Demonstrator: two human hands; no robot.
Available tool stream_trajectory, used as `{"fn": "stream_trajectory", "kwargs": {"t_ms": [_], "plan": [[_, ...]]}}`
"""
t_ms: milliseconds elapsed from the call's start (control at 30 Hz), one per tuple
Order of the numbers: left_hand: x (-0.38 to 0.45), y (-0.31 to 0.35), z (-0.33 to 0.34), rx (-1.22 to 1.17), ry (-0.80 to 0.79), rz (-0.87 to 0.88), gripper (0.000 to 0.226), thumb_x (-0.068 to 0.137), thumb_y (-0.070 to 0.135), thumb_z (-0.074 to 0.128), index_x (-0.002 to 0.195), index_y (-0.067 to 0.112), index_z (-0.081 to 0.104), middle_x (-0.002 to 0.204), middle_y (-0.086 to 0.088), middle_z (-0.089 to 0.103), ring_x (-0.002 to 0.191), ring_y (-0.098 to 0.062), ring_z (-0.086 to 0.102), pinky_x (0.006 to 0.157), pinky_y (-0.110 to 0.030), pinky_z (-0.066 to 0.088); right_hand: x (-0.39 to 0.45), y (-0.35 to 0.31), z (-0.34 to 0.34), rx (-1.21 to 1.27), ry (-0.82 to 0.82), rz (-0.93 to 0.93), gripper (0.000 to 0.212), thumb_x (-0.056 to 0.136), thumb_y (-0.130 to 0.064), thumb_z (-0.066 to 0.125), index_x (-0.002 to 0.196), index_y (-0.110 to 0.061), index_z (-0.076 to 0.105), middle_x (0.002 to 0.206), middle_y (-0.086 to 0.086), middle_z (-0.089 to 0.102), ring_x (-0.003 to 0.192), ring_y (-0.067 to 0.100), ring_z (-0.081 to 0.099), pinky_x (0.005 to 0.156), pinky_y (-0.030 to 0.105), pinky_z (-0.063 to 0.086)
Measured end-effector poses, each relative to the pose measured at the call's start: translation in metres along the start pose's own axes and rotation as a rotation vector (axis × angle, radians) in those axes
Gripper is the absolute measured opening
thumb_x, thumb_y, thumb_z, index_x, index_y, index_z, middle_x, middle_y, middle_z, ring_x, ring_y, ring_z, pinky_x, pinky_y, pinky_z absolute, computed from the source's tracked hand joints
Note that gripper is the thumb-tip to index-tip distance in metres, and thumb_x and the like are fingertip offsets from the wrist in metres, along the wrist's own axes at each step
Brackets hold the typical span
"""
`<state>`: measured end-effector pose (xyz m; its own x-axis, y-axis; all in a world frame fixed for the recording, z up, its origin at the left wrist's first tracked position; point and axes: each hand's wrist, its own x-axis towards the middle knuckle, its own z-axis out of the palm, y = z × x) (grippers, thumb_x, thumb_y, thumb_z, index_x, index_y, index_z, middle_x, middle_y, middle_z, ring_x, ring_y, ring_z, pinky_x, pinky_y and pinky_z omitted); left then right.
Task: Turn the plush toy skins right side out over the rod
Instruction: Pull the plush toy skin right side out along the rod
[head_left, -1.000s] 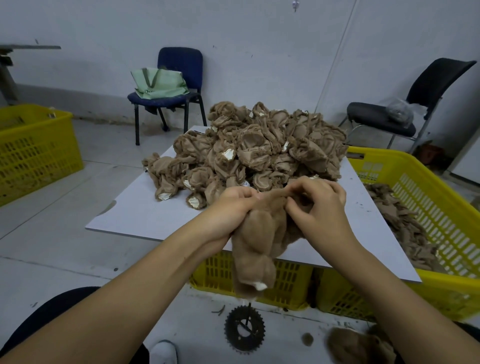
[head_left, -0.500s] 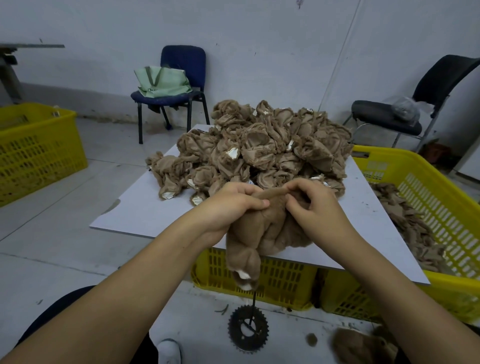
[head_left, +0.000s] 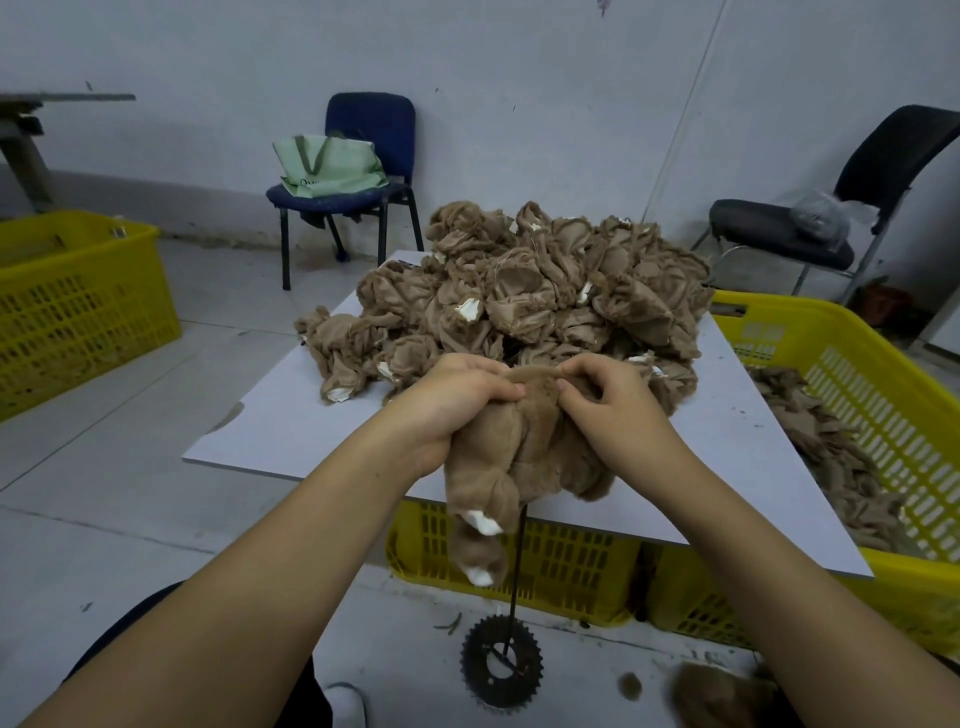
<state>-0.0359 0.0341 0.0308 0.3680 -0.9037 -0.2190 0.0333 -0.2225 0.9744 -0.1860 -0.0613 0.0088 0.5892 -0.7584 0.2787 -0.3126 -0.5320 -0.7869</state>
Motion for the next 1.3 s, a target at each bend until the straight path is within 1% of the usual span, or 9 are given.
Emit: {"fn": "stream_trajectory", "kwargs": {"t_ms": [300,433,600,733,800,900,1000,1100,1300], "plan": [[0.010,-0.002,-0.005,-0.102,-0.008,-0.111,0.016,0.092,0.001,0.059,0.099,0.001,0.074,0.095,-0.017,0.074,0.092,-0.030,0.072,0.081,-0.039,0.059,0.009,-0.001,0.002,0.147,-0.058,0.050,0.013,0.098,-0.019,0.059,0.095,-0.018,0.072,0.094,-0.005,0.068,0.091,0.008,0.063,0.077,0.025,0.051],[0.012,-0.004,-0.008,-0.123,-0.122,-0.166,0.031,0.093,-0.002,0.050,0.082,0.007,0.078,0.088,-0.014,0.074,0.081,-0.025,0.074,0.071,-0.035,0.060,0.012,-0.001,0.000,0.242,-0.105,0.063,0.012,0.097,-0.021,0.063,0.093,-0.018,0.074,0.092,-0.004,0.071,0.087,0.005,0.066,0.071,0.017,0.050],[0.016,-0.011,0.003,0.002,-0.082,-0.175,0.032,0.093,-0.010,0.043,0.100,-0.002,0.072,0.100,-0.021,0.072,0.094,-0.031,0.069,0.092,-0.044,0.056,0.015,0.008,0.009,0.323,-0.214,0.215,0.022,0.098,-0.023,0.061,0.081,-0.017,0.072,0.087,0.002,0.073,0.086,0.013,0.070,0.072,0.025,0.054],[0.016,-0.016,0.010,0.142,-0.062,-0.134,0.022,0.097,-0.004,0.049,0.108,-0.002,0.068,0.105,-0.025,0.071,0.096,-0.033,0.070,0.089,-0.042,0.057,0.015,0.012,0.021,0.339,-0.220,0.250,0.031,0.103,-0.027,0.054,0.078,-0.019,0.070,0.088,0.004,0.073,0.085,0.017,0.071,0.069,0.029,0.055],[0.017,-0.019,0.012,0.174,-0.019,-0.112,0.013,0.098,0.001,0.054,0.099,0.003,0.067,0.092,-0.019,0.070,0.083,-0.026,0.070,0.075,-0.035,0.059,0.014,0.012,0.029,0.319,-0.219,0.262,0.033,0.105,-0.029,0.048,0.089,-0.017,0.073,0.091,0.009,0.074,0.083,0.019,0.071,0.067,0.029,0.056],[0.016,-0.020,0.008,0.103,0.061,-0.090,0.017,0.094,-0.001,0.056,0.082,0.006,0.065,0.082,-0.017,0.066,0.072,-0.022,0.065,0.069,-0.031,0.055,0.013,0.012,0.033,0.294,-0.209,0.261,0.036,0.107,-0.031,0.043,0.097,-0.012,0.073,0.087,0.015,0.072,0.076,0.022,0.068,0.065,0.031,0.056],[0.016,-0.014,0.003,-0.039,0.079,-0.071,0.013,0.092,-0.004,0.058,0.093,-0.001,0.071,0.100,-0.023,0.071,0.093,-0.031,0.069,0.085,-0.039,0.058,0.015,0.012,0.031,0.349,-0.176,0.263,0.035,0.107,-0.031,0.043,0.103,-0.011,0.072,0.093,0.018,0.073,0.085,0.027,0.072,0.074,0.038,0.059],[0.017,-0.009,0.002,-0.170,0.035,-0.075,0.019,0.093,-0.004,0.059,0.108,-0.006,0.070,0.110,-0.026,0.071,0.106,-0.036,0.069,0.097,-0.046,0.056,0.019,0.011,0.026,0.460,-0.193,0.261,0.026,0.104,-0.028,0.050,0.104,-0.017,0.073,0.093,0.007,0.077,0.088,0.019,0.074,0.069,0.027,0.060],[0.019,-0.010,0.008,-0.162,0.013,-0.118,0.024,0.095,0.000,0.057,0.115,-0.007,0.068,0.114,-0.027,0.070,0.107,-0.036,0.069,0.098,-0.048,0.055,0.016,0.014,0.031,0.431,-0.225,0.358,0.030,0.103,-0.022,0.054,0.106,0.003,0.070,0.092,0.021,0.072,0.078,0.027,0.067,0.065,0.032,0.054]]}}
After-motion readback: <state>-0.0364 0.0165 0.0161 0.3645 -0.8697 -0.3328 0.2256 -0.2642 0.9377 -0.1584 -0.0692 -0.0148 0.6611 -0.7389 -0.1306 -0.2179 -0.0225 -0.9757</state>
